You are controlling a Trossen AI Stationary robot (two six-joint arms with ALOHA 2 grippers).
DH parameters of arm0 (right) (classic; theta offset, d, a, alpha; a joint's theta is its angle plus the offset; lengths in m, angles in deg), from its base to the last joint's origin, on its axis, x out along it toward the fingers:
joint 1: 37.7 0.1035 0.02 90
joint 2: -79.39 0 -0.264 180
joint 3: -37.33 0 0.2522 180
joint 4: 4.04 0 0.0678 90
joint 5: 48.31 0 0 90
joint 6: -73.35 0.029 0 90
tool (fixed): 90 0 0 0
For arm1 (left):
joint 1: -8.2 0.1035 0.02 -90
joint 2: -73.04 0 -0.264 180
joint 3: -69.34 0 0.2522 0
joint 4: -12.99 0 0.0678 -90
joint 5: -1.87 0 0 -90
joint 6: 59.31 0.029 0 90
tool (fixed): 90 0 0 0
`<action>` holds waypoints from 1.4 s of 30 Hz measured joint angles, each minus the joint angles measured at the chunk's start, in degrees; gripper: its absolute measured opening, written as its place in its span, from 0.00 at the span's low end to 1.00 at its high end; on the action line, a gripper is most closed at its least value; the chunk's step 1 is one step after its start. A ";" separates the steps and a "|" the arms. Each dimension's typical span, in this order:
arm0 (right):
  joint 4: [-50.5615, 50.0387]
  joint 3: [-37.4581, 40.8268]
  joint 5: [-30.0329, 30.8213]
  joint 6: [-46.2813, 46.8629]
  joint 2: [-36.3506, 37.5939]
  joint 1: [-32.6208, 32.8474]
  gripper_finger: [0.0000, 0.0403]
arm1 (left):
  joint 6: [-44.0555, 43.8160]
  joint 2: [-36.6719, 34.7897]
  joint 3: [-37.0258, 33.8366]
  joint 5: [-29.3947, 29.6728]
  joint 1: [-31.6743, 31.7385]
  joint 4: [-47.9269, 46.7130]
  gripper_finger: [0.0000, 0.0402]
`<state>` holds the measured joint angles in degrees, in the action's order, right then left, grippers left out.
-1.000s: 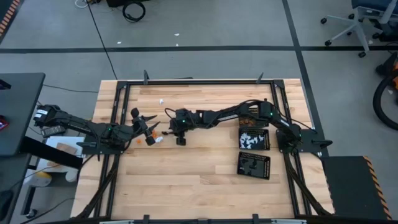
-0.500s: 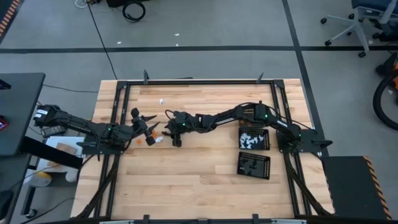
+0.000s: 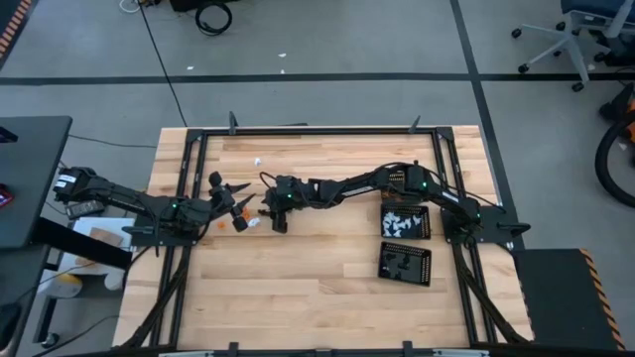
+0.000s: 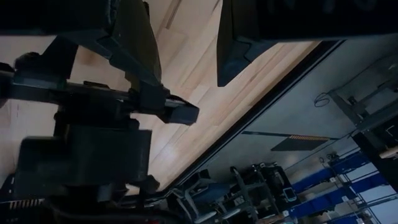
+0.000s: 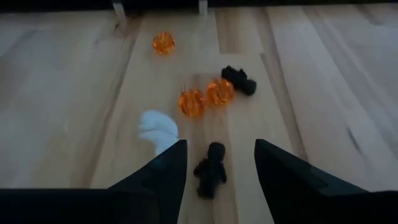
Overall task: Sort Halloween decoration
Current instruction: Put the black skeleton toy into the bottom black bin
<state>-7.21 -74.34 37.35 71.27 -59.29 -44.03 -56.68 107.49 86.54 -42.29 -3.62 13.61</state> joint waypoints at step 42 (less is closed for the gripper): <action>-24.66 -12.53 -0.86 -3.54 -3.33 0.24 0.15 | 0.15 0.02 0.00 0.00 0.00 -0.81 0.35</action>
<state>-31.87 -86.87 36.49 67.74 -62.62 -43.79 -56.53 107.51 86.54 -42.29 -3.62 12.80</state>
